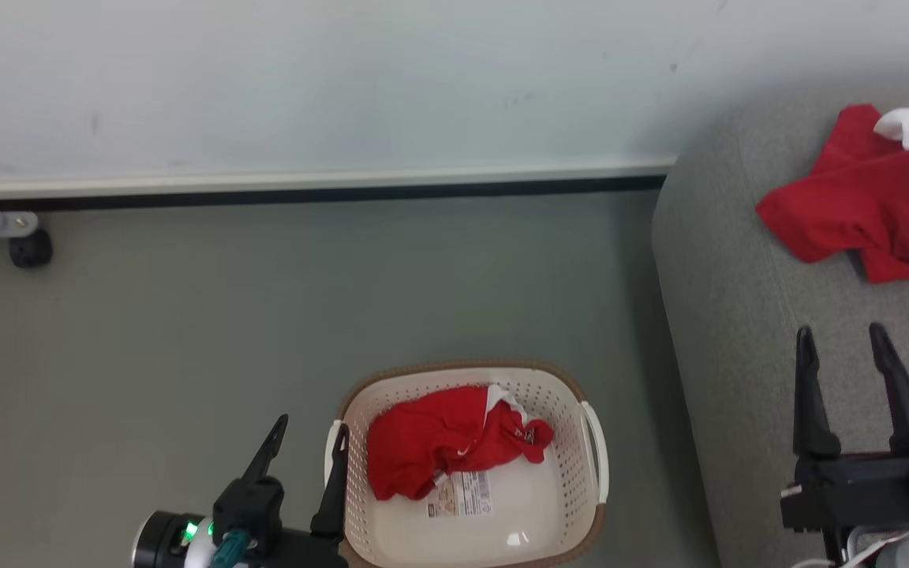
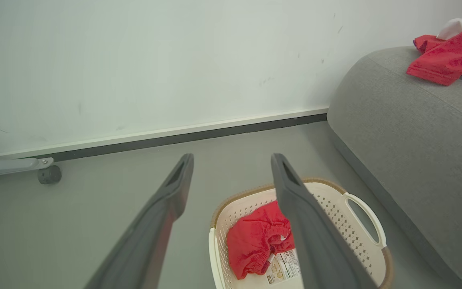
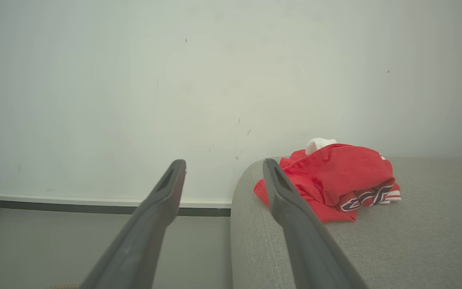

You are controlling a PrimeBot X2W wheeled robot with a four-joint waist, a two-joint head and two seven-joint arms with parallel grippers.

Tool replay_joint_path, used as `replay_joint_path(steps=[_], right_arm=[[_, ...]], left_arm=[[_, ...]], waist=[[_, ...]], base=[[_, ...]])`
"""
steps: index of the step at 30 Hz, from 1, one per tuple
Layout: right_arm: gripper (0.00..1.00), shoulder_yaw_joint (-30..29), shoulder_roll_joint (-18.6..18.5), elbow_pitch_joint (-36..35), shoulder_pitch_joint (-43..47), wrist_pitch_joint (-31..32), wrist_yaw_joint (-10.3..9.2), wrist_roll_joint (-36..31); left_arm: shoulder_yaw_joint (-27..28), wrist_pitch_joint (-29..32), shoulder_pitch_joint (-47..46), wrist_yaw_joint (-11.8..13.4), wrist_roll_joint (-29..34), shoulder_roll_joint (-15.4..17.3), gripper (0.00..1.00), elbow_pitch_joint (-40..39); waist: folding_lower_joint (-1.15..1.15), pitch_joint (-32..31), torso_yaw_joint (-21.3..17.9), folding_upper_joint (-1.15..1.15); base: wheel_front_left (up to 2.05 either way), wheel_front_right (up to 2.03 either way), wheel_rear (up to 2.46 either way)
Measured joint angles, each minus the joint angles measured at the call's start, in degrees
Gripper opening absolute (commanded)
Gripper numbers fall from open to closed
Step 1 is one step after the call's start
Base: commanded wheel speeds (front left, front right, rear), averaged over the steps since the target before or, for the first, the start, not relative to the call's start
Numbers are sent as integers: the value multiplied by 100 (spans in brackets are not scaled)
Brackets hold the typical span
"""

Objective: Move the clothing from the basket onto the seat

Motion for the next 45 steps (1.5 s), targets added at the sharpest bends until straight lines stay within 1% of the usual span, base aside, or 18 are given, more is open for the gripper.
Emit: replay_joint_path(steps=[11,19,23,26,27,34,37,39,40,41,42,45], right_arm=[[100,-12,23,-225,-836,-38,8,8],[100,-11,1,-444,-1433,-27,57,8],[100,-68,-55,-593,-1694,11,57,3],[100,-127,-107,-714,-1906,11,57,3],[100,-135,-114,-760,-2057,12,58,3],[100,-130,-141,-973,-2436,13,59,-42],[100,-130,-155,-1067,-2549,13,60,-43],[100,-103,-163,-1245,-2746,14,60,-97],[100,-103,-163,-1245,-2746,14,60,-97],[100,-98,-175,-1365,-2869,13,62,-102],[100,-98,-175,-1365,-2869,13,62,-102],[100,-74,-190,-1588,-3041,12,66,-137]], left_arm=[[-427,337,-1110,-45,305,-224,100,995],[-552,524,-1683,-35,465,-270,100,1580],[-623,578,-1927,9,539,-290,100,1836],[-666,603,-2128,15,576,-300,100,1985],[-670,603,-2260,22,581,-307,100,2062],[-710,655,-2776,65,646,-318,100,2353],[-724,691,-2936,66,651,-320,100,2432],[-730,705,-3155,93,697,-324,100,2543],[-730,705,-3155,93,697,-324,100,2543],[-723,723,-3304,109,698,-325,100,2594],[-723,723,-3304,109,698,-325,100,2594],[-702,742,-3565,110,699,-327,100,2657]], waist=[[1,960,-338,0],[1,1628,-602,0],[1,1969,-723,0],[1,2230,-803,0],[1,2405,-851,0],[0,3020,-978,0],[0,3194,-1002,0],[0,3456,-1032,0],[0,3456,-1032,0],[0,3631,-1051,0],[0,3631,-1051,0],[0,3892,-1077,0]], base=[[0,0,0],[0,0,0],[0,0,0],[0,0,0],[0,0,0],[0,0,0],[0,0,0],[0,0,0],[0,0,0],[0,0,0],[0,0,0],[0,0,0]])
